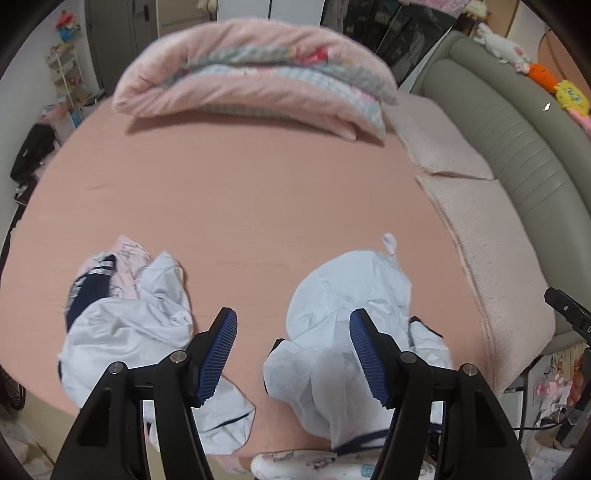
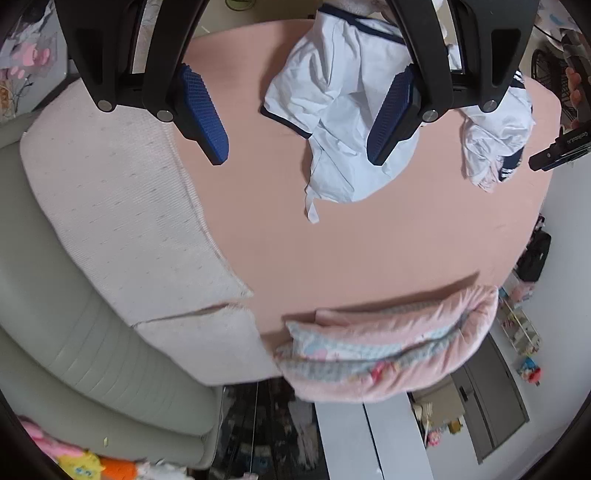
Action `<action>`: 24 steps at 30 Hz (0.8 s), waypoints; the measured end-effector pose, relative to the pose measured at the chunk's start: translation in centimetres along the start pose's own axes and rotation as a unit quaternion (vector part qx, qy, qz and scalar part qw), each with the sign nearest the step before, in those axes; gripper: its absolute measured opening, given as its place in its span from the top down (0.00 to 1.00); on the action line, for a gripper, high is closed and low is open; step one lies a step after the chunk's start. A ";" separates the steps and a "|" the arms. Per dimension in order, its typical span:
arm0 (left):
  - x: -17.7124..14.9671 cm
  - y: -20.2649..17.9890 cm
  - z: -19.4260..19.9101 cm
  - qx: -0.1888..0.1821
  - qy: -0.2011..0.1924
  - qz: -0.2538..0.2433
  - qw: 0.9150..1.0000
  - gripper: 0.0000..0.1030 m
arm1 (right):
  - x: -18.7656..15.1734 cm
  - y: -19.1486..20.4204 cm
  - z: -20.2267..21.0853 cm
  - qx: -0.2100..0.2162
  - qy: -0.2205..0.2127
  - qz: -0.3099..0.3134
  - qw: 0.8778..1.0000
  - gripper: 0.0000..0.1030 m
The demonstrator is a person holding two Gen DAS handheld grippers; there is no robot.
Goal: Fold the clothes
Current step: 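Lower the right gripper onto the shirt body and grasp it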
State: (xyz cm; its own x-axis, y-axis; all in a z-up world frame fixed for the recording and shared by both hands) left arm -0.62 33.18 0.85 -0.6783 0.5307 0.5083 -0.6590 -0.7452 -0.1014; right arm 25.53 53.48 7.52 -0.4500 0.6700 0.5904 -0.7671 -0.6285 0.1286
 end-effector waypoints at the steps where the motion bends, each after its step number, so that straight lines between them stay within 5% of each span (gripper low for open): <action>1: 0.0 -0.1 -1.2 0.000 0.009 -0.001 1.000 0.41 | 0.0 0.1 -1.2 0.000 0.010 0.000 1.000 0.25; 24: -0.2 1.8 -22.4 -0.025 0.164 0.060 0.984 0.41 | -0.5 0.9 -25.1 0.023 0.193 -0.011 0.981 0.25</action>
State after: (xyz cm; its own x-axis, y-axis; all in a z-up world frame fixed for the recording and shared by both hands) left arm -8.90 40.80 -18.64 -0.8147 0.5487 0.1875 -0.5781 -0.7934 -0.1903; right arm 13.56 62.52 -12.69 -0.5793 0.7781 0.2428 -0.7613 -0.6229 0.1799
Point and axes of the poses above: each gripper's, at about its wrist camera, not at the fingertips, and z roughly against the way its jaws point, y to its left, x to its top, the point moved 1 cm from there along -z, roughly the way its jaws point, and after that the axes turned 5 degrees about -y, right-handed, at the moved point
